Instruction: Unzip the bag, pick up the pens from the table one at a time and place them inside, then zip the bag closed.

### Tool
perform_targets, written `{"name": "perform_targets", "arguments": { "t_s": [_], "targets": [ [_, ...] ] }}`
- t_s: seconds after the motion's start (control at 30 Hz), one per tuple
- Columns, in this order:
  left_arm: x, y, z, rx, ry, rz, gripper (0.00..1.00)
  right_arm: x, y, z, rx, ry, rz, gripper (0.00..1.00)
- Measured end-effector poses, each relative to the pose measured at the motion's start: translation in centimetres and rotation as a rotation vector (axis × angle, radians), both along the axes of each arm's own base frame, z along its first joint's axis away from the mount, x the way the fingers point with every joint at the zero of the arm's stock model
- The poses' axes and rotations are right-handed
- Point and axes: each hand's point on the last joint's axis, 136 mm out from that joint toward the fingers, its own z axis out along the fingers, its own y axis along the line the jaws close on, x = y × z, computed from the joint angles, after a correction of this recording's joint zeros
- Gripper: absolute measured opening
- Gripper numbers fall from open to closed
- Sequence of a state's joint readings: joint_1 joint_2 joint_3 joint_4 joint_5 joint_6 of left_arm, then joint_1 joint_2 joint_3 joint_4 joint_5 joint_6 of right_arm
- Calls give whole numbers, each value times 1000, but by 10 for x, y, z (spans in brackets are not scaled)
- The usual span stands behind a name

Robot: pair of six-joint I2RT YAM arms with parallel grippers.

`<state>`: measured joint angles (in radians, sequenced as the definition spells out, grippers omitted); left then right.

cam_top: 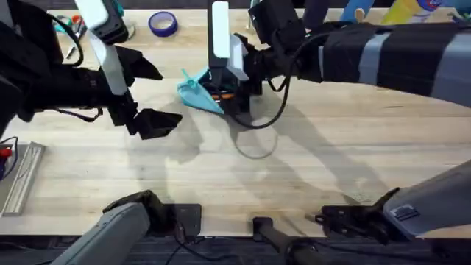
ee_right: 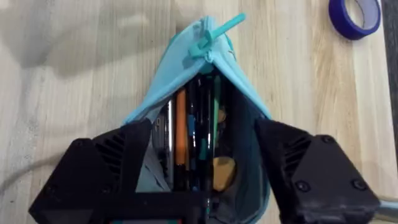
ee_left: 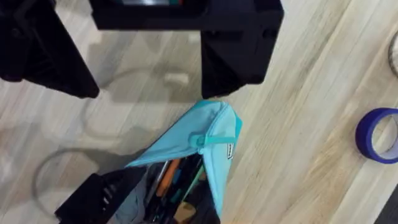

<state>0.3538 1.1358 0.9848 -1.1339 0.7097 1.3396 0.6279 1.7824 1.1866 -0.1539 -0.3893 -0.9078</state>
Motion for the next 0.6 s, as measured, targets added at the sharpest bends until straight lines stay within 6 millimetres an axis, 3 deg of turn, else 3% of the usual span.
{"name": "perform_targets", "arguments": {
  "t_s": [0.23, 0.6],
  "targets": [
    [0, 0, 0, 0, 0, 0, 994, -1, 0, 9, 31, 43, -55, 996],
    [0, 0, 0, 0, 0, 0, 994, -7, -5, 87, 241, 153, -259, 997]
  ]
}}
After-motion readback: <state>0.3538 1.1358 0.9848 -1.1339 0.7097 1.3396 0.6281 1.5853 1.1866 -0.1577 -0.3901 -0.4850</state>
